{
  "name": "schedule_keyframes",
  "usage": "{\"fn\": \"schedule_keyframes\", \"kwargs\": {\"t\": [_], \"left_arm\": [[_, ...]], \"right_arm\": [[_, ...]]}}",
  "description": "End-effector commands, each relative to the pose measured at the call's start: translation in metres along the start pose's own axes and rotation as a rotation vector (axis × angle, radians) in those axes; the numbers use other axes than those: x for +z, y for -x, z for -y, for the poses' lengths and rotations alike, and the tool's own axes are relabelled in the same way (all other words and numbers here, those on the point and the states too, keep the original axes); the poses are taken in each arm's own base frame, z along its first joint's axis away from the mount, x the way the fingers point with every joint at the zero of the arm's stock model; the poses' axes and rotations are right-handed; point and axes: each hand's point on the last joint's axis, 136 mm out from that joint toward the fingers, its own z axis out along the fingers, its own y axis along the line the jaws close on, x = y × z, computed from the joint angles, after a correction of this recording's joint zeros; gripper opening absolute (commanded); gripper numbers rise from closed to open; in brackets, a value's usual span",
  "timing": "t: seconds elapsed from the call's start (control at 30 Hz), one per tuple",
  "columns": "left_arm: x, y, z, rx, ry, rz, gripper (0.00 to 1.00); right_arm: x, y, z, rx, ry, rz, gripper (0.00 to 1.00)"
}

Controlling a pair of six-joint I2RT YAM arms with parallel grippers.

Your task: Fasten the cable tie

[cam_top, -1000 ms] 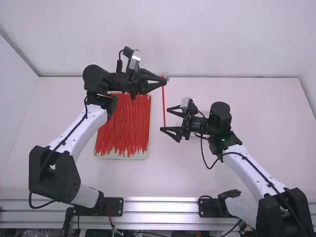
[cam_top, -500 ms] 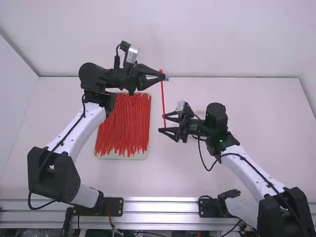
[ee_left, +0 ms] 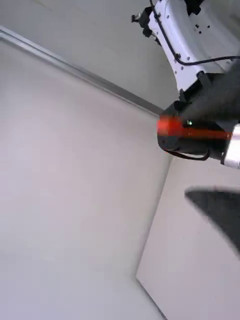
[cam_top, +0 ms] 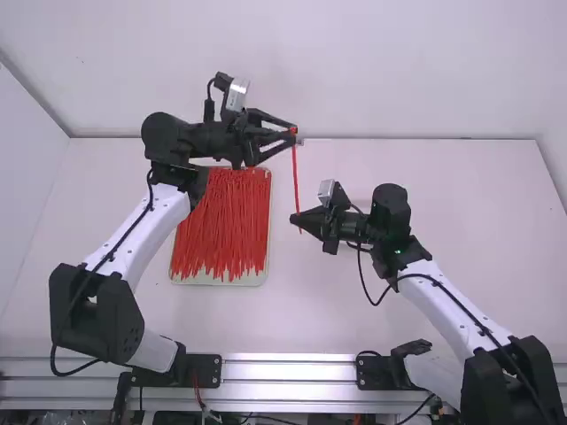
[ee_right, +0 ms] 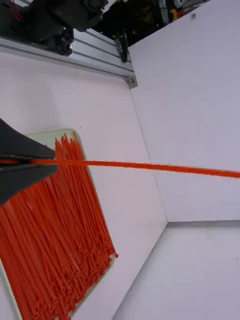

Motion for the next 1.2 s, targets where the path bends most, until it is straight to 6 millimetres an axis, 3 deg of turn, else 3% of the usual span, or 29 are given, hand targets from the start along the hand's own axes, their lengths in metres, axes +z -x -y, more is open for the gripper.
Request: {"fn": "schedule_keyframes", "kwargs": {"t": [0.0, 0.03, 0.2, 0.4, 0.67, 0.9, 1.07, 1.17], "left_arm": [[0.001, 0.009, 0.006, 0.059, -0.004, 0.008, 0.84], [0.001, 0.007, 0.004, 0.061, -0.002, 0.000, 0.99], [0.000, -0.014, -0.003, 0.091, -0.016, -0.070, 0.99], [-0.014, -0.034, -0.028, 0.093, 0.046, -0.111, 0.99], [-0.042, -0.033, -0.050, 0.044, 0.147, -0.097, 0.99], [-0.044, -0.032, -0.053, 0.071, 0.157, -0.095, 0.99], [-0.044, -0.029, -0.057, 0.079, 0.183, -0.084, 0.99], [-0.045, -0.026, -0.060, 0.098, 0.204, -0.073, 0.99]], "right_arm": [[0.000, 0.000, 0.001, 0.006, 0.005, 0.000, 0.00], [0.000, 0.001, 0.001, 0.004, 0.005, 0.001, 0.00], [0.001, 0.002, 0.001, 0.000, 0.004, 0.003, 0.00], [-0.003, 0.003, 0.028, 0.043, -0.150, 0.008, 0.00], [-0.027, 0.017, 0.065, 0.083, -0.316, 0.072, 0.00], [-0.040, 0.039, 0.086, 0.085, -0.369, 0.092, 0.00], [-0.044, 0.046, 0.115, 0.115, -0.457, 0.053, 0.00], [-0.050, 0.045, 0.143, 0.166, -0.585, 0.028, 0.00]]}}
